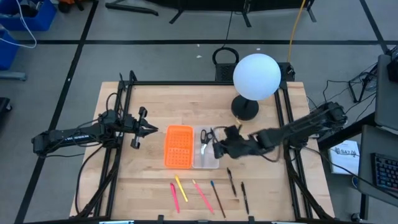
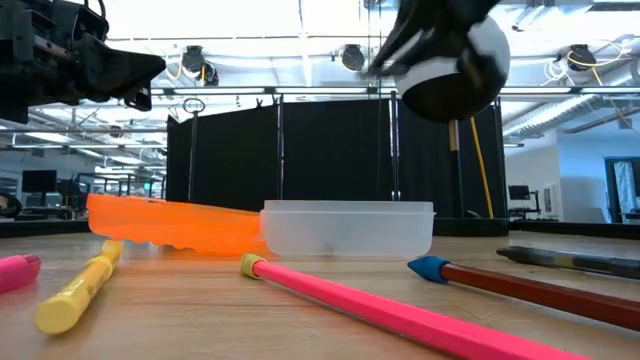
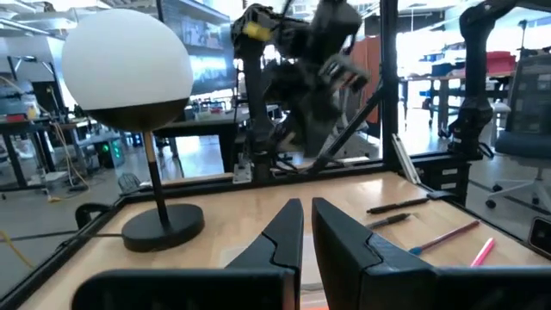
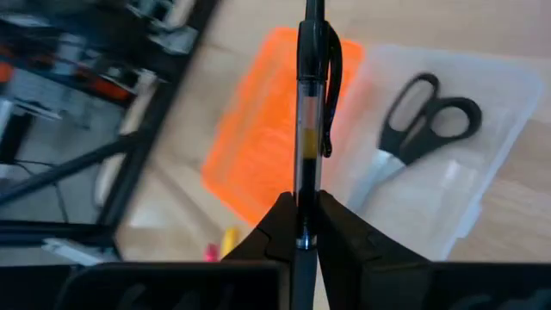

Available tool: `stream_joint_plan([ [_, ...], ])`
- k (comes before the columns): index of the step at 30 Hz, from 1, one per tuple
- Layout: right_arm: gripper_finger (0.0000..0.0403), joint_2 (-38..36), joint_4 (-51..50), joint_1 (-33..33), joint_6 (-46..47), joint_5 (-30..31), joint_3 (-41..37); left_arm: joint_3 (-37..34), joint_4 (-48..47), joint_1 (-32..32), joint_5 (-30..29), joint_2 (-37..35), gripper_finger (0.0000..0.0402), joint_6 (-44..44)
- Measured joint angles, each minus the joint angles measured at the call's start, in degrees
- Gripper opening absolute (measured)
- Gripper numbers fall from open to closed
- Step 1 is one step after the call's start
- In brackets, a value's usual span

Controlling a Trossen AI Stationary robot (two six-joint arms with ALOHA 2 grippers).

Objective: Pick & place school supplies into a supply box
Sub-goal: Put the right transparent pen into the orange supply box

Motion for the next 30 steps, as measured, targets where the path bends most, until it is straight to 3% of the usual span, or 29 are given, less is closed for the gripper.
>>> stream_joint_plan([
  [4,0.0019,4.3,0.5,-5.0,-1.2,-8.9,0.0,0.0,0.0,0.0,0.0,0.0,0.0035,-0.1],
  [12,0.0019,12.7,6.0,-10.5,-2.0,-19.7,0.0,0.0,0.0,0.0,0.0,0.0,0.0035,0.2],
  [30,0.002,18.8,6.5,-13.7,-3.0,-19.7,0.0,0.0,0.0,0.0,0.0,0.0,0.0035,0.2],
])
